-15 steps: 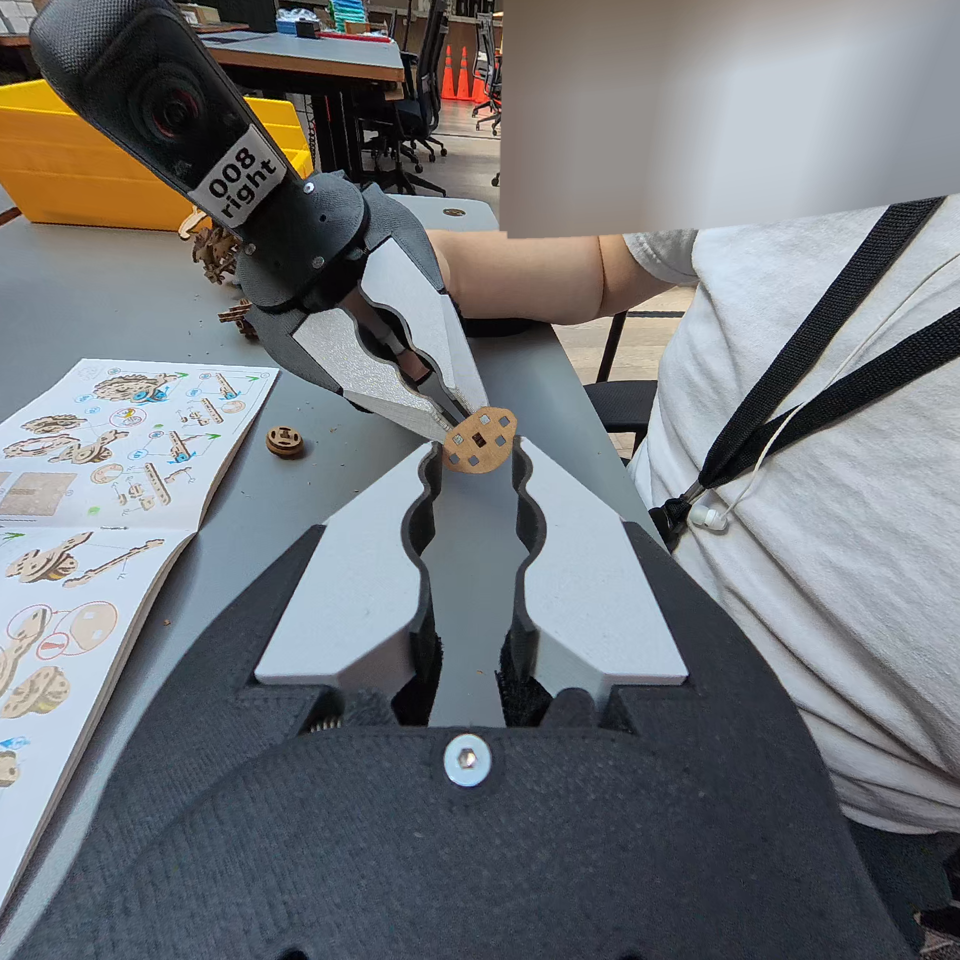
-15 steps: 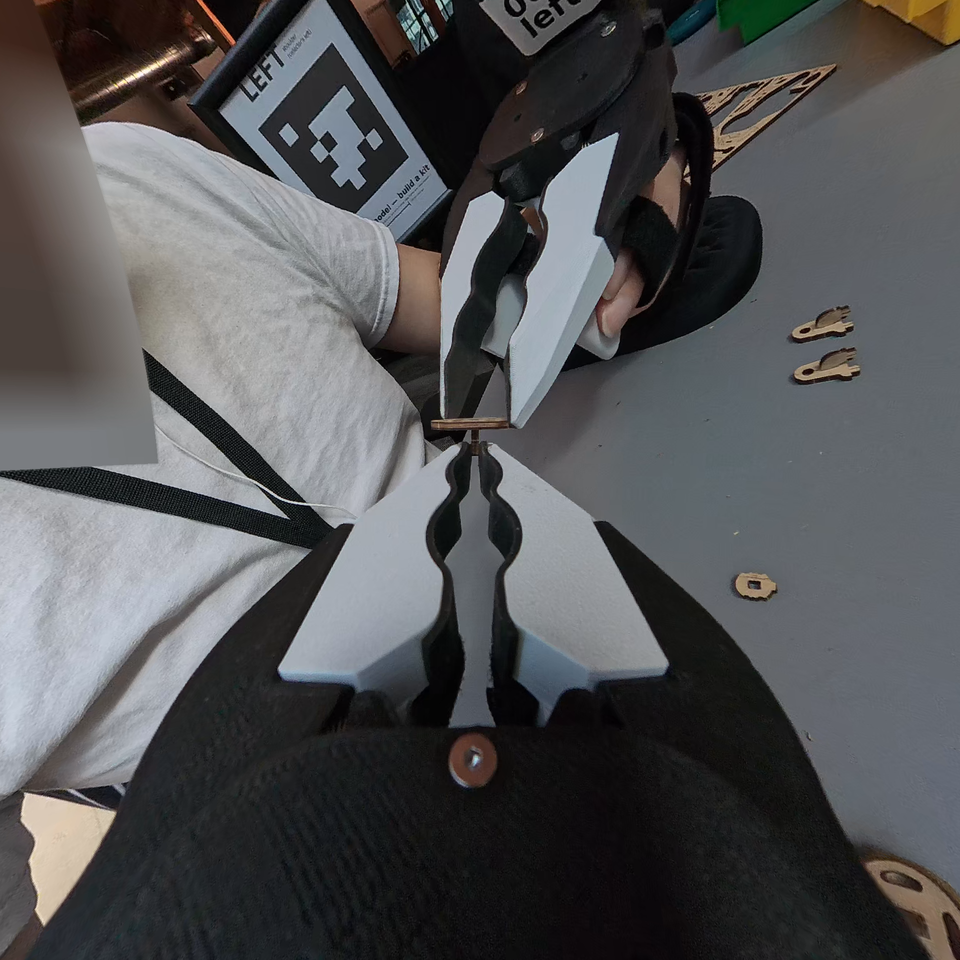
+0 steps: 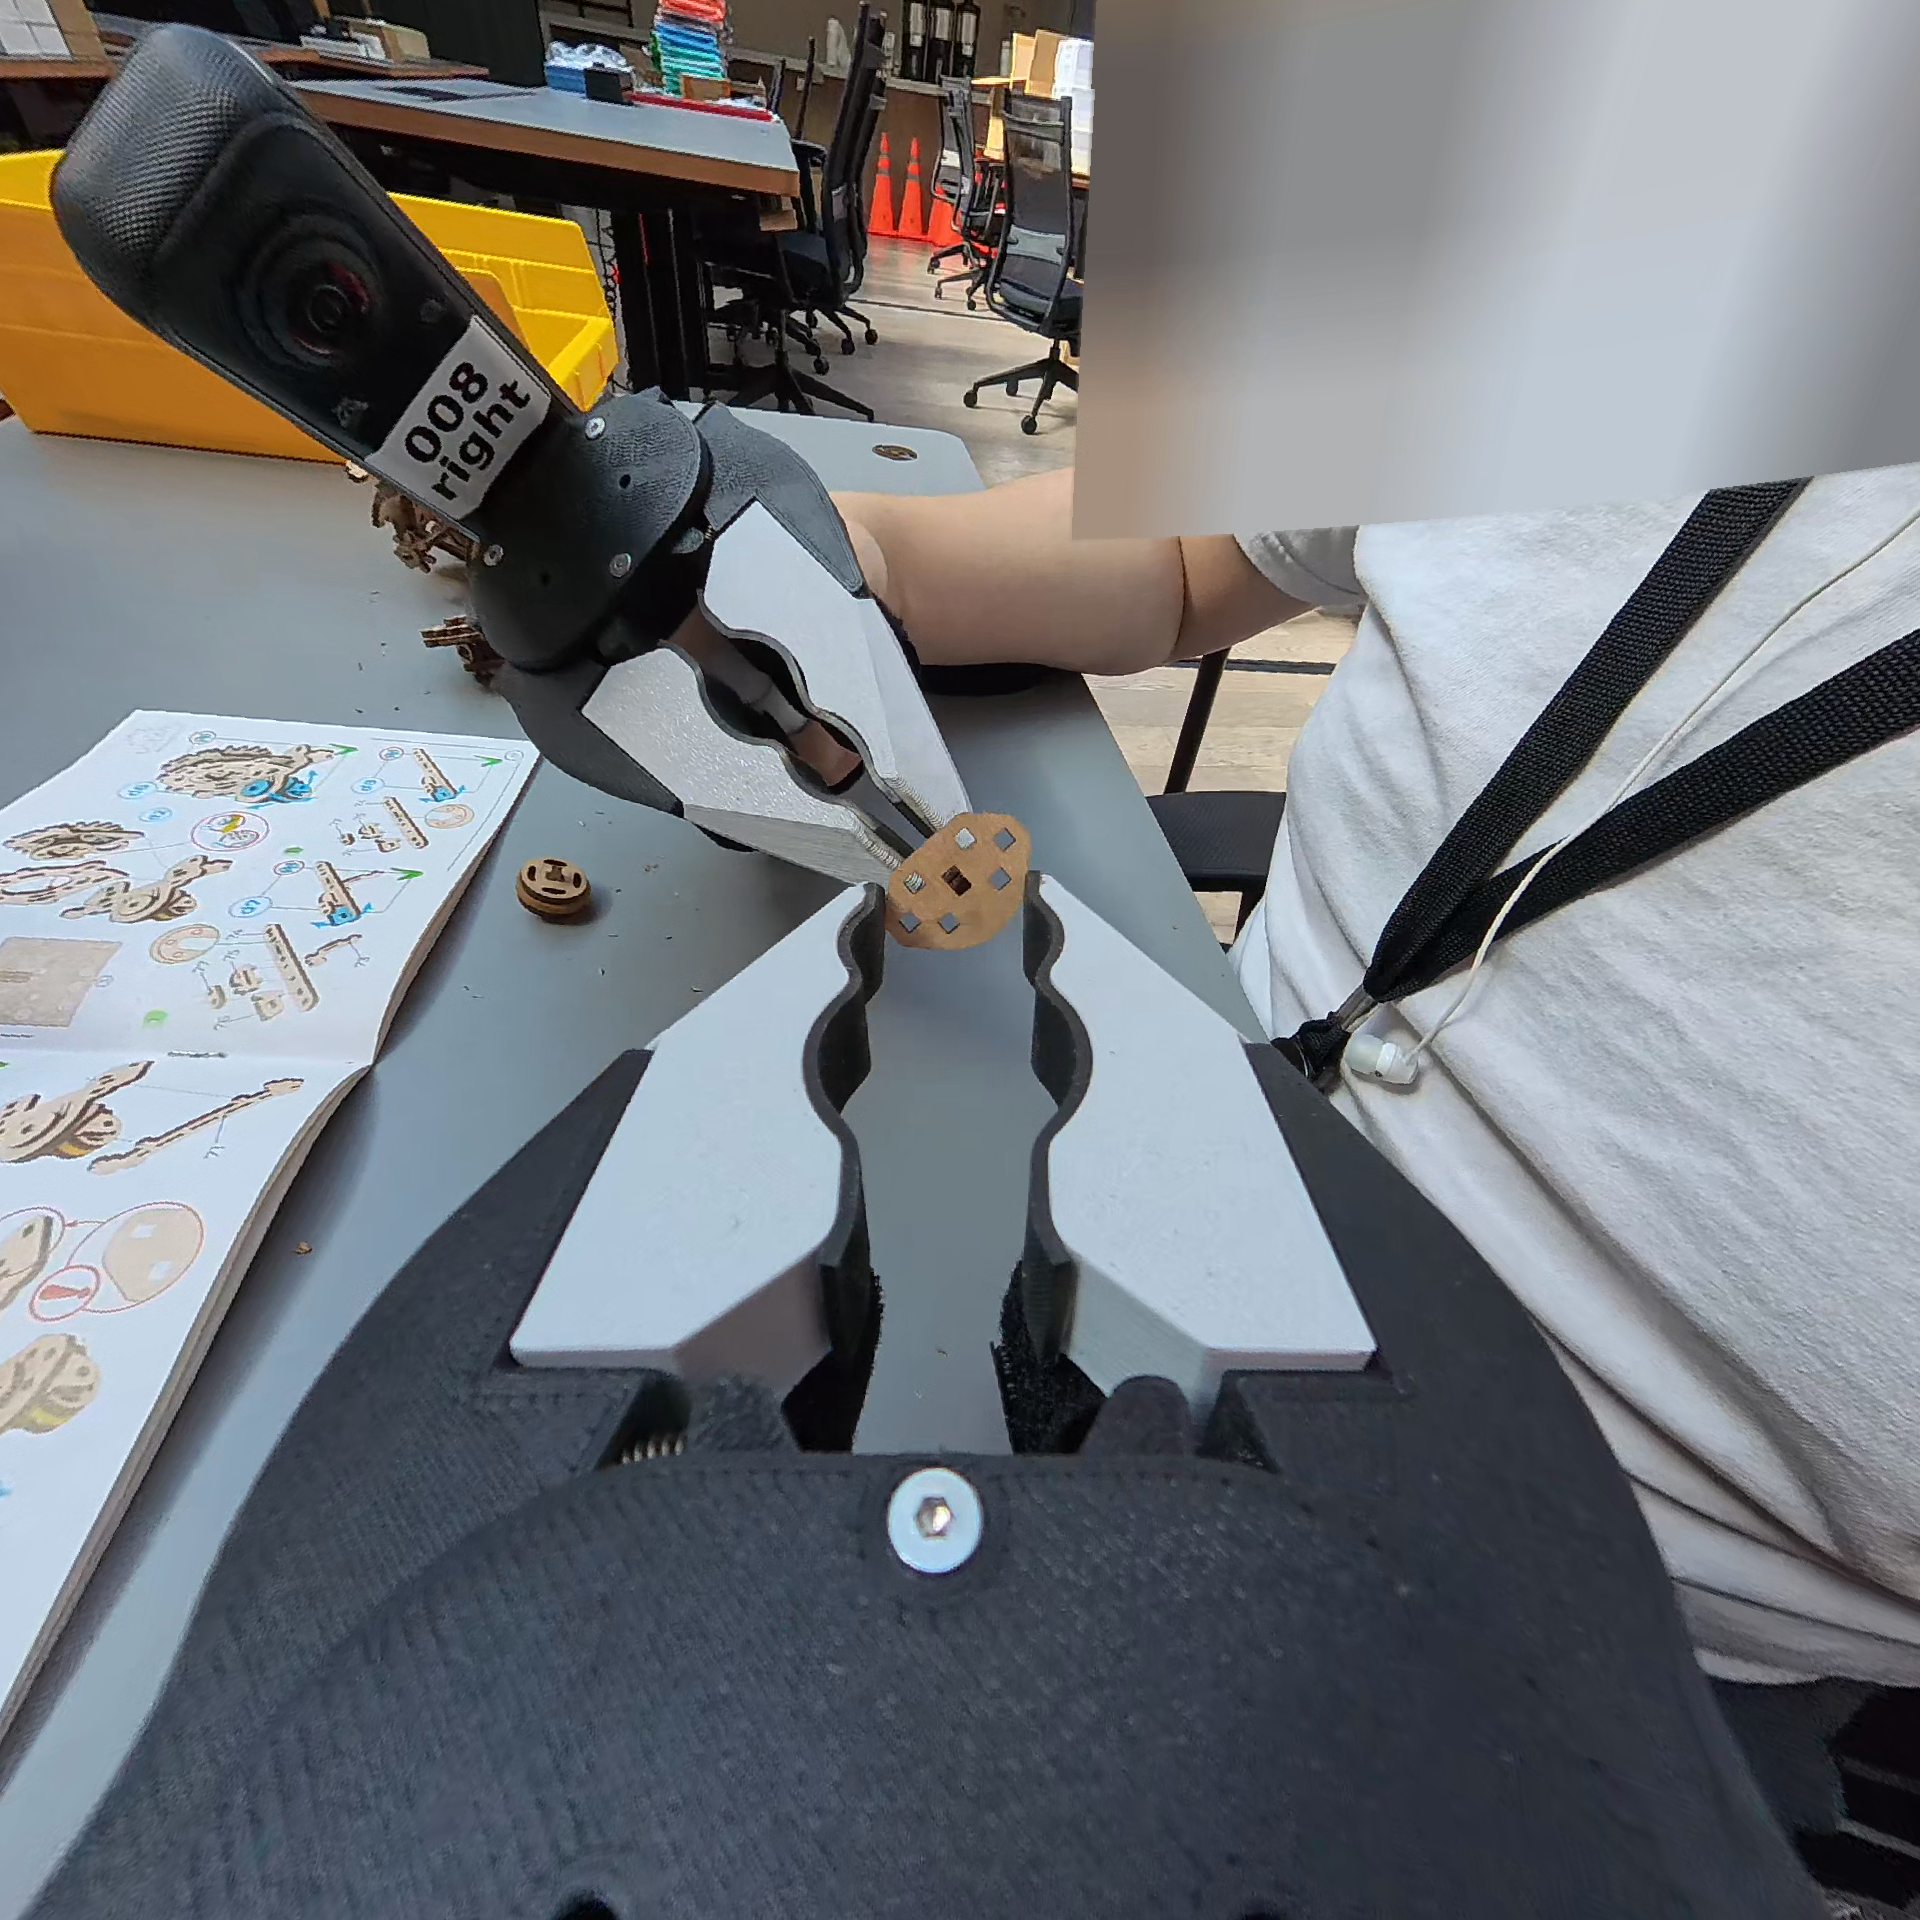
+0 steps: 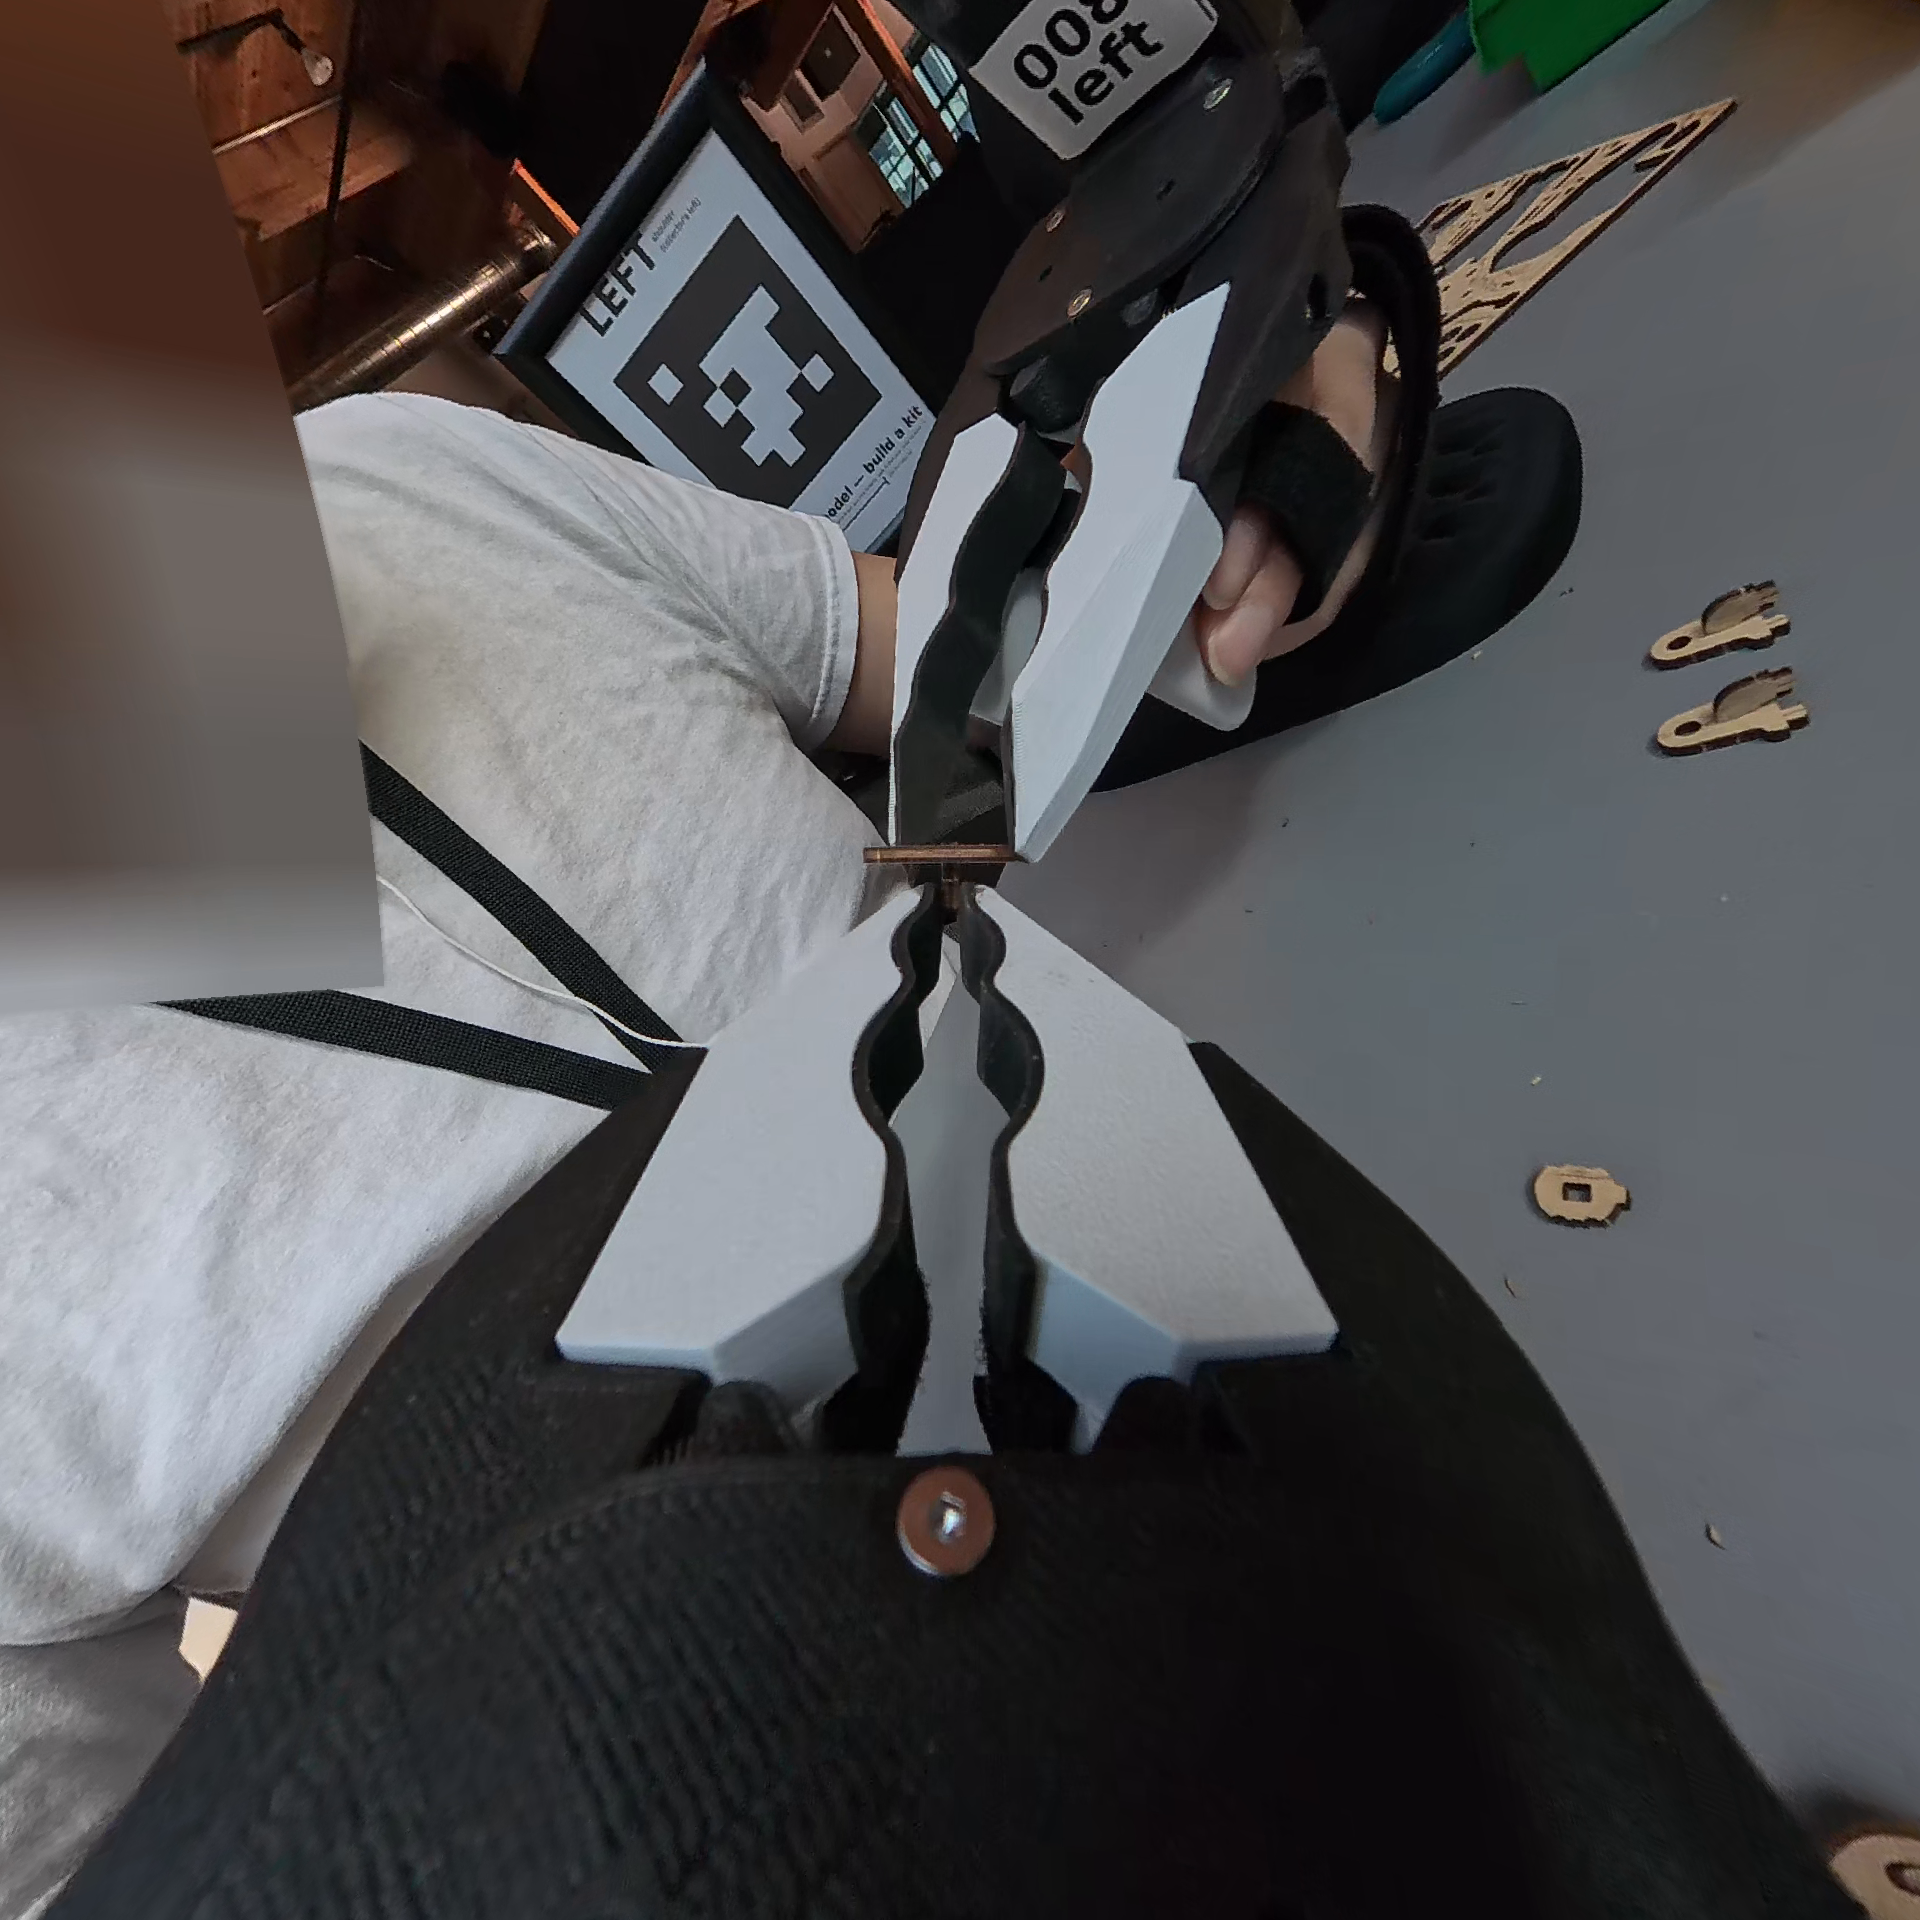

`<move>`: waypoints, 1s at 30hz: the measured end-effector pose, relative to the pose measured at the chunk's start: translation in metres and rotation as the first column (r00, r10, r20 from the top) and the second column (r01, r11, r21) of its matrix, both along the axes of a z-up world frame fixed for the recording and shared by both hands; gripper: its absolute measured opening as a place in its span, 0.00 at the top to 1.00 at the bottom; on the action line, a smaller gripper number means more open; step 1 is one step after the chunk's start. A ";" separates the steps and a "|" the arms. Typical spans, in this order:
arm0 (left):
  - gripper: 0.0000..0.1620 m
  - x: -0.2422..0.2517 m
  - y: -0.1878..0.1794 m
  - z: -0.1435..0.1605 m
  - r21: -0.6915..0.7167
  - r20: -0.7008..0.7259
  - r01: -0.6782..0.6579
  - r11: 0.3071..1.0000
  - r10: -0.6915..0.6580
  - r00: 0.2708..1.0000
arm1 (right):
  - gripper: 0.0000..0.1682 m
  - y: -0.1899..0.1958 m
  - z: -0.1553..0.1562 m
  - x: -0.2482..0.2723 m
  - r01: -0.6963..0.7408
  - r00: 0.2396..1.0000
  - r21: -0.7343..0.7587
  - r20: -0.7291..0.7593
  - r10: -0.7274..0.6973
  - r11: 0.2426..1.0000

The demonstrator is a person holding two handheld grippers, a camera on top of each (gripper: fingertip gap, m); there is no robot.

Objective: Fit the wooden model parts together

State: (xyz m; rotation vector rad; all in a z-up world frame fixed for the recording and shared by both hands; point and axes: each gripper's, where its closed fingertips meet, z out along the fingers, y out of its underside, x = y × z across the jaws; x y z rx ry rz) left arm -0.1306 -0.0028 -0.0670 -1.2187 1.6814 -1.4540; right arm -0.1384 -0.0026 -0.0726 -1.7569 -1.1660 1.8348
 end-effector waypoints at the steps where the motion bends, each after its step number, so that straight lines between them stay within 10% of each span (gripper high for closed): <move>1: 0.85 0.000 0.001 0.001 0.003 0.006 -0.005 1.000 0.005 1.000 | 0.99 0.001 0.001 0.000 0.003 1.000 -0.004 -0.005 -0.003 1.000; 30: 0.79 -0.003 0.039 0.018 -0.184 0.041 -0.158 0.970 0.168 0.985 | 0.99 0.018 0.023 0.007 0.144 0.984 0.173 -0.128 -0.123 0.974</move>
